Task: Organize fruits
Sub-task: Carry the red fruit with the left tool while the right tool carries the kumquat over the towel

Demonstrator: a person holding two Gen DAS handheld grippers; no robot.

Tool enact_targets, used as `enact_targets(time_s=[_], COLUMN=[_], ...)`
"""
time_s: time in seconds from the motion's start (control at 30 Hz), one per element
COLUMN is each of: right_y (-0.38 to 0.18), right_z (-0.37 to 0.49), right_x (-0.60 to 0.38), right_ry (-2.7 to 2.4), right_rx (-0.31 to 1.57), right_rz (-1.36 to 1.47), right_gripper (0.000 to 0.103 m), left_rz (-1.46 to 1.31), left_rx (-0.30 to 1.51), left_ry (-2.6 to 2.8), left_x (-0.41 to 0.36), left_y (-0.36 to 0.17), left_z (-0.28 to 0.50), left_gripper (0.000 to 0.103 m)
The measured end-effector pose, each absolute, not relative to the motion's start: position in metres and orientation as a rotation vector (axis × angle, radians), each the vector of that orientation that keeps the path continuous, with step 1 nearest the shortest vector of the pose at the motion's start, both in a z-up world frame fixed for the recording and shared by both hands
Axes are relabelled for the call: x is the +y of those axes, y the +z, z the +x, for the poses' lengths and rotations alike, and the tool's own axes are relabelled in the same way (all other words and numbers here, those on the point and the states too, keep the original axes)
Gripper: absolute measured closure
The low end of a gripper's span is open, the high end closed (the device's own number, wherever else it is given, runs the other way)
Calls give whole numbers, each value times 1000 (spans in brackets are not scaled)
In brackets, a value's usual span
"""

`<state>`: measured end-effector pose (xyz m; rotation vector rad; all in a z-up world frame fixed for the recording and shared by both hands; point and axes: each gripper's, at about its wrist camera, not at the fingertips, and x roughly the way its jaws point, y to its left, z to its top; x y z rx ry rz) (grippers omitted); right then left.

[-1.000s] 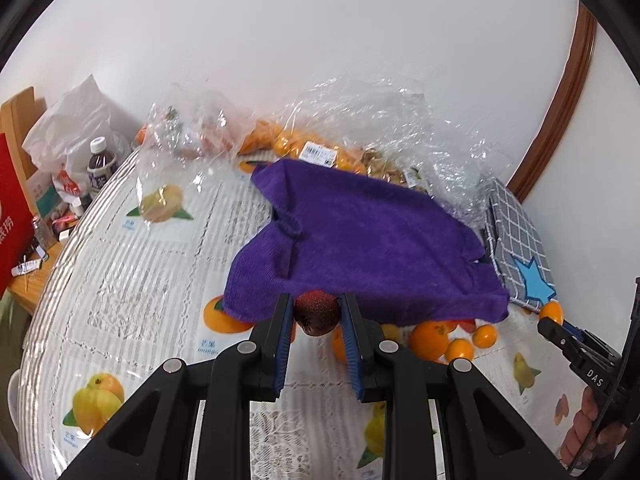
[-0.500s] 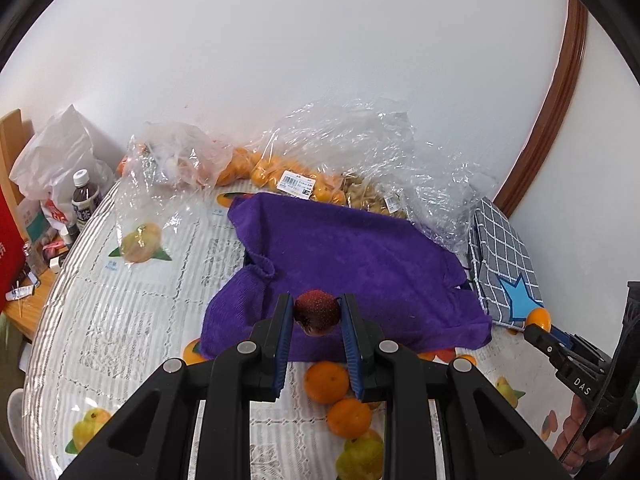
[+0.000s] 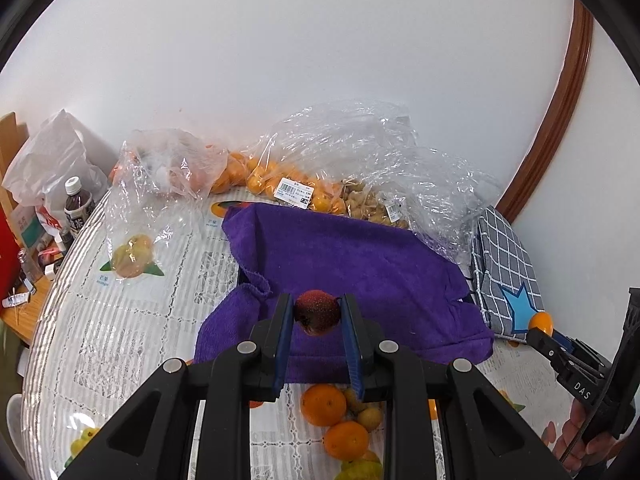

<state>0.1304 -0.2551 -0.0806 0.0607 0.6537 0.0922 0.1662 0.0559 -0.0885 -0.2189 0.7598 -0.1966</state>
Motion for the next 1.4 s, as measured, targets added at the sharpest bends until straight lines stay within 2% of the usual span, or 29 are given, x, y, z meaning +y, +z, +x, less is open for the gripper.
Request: enact_targets(time_s=[1.4], right_y=[-153], right_z=[253], right_x=[-233], right_ry=[97], right_rx=[806], right_rz=[43], right_gripper=[69], left_rz=[-165], left_rx=[906], left_ry=[-239], left_x=[27], left_y=[-157], left_z=[274], left_gripper=[80])
